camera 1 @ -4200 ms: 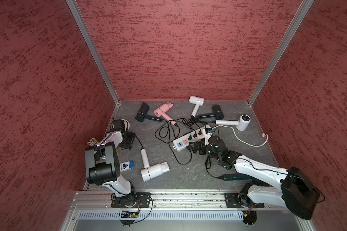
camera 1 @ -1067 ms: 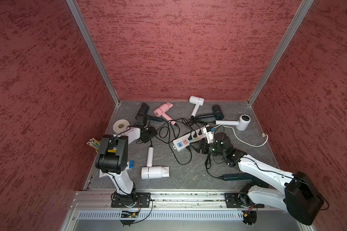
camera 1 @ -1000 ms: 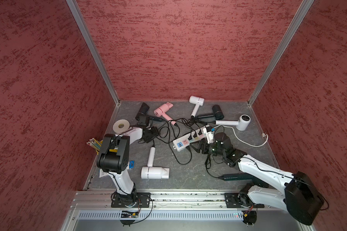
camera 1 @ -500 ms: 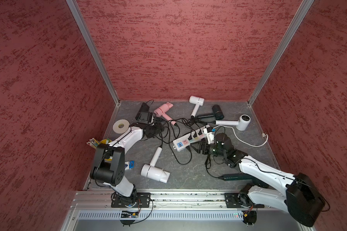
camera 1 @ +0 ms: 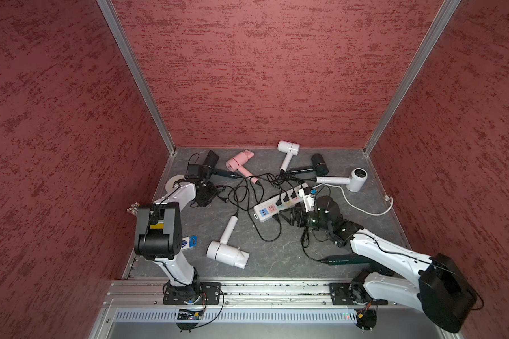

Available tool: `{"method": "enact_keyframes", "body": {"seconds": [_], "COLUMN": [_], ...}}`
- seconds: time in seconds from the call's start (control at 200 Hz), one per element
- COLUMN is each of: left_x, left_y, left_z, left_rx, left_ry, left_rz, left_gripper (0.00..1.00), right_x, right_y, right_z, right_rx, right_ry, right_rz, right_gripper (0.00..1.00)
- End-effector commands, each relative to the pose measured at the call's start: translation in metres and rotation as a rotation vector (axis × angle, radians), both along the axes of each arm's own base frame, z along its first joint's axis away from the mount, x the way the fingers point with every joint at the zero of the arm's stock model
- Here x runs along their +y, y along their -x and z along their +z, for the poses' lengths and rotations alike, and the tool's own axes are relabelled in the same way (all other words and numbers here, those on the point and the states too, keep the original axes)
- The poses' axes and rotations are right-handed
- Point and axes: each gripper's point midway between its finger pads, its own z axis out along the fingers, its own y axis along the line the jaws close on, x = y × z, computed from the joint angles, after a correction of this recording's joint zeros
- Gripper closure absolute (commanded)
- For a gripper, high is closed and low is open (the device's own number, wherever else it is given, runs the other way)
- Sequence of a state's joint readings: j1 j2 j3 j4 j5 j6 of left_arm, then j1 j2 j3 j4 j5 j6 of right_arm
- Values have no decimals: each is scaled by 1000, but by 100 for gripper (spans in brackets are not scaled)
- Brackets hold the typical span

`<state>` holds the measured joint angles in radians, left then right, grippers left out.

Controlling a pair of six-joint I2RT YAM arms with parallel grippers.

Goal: Charge the blow dryers
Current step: Pick up the plug from the center of the board.

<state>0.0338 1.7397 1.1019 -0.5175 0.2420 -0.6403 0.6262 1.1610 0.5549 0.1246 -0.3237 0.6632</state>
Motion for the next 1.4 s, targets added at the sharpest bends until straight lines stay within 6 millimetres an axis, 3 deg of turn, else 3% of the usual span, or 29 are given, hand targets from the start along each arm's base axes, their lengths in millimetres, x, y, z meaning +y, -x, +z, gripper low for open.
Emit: {"method": "enact_keyframes", "body": {"seconds": [0.0,0.2,0.311,0.521,0.756,0.872,1.087,1.132,1.252,1.393], "left_x": [6,16,17,11,12,8,-7,-13,-33,-70], "left_y": [-17,-34,-43,-41,-42,-46,-50,-51,-51,-48], "left_z": [3,-15,-20,-33,-36,-22,18,29,61,100], "left_rx": [-9,15,19,26,27,-17,-127,-158,-246,-368], "left_ry": [2,-25,-35,-49,-77,-89,-129,-140,-174,-233], "left_rz": [24,40,36,11,-4,-21,-79,-101,-171,-310], "left_gripper": [46,53,61,67,90,100,100,100,100,100], "right_x": [-1,-2,-1,-3,-1,0,4,5,7,11], "right_y": [1,3,3,4,4,6,10,11,11,11], "right_z": [5,5,6,5,7,8,10,11,15,26], "right_rx": [-16,-15,-15,-13,-12,-11,-14,-14,-23,-51], "right_ry": [-22,-23,-26,-24,-29,-34,-42,-40,-22,-10], "right_rz": [3,1,2,-2,7,20,56,65,85,124], "right_gripper": [22,23,23,23,23,20,8,1,0,0]}}
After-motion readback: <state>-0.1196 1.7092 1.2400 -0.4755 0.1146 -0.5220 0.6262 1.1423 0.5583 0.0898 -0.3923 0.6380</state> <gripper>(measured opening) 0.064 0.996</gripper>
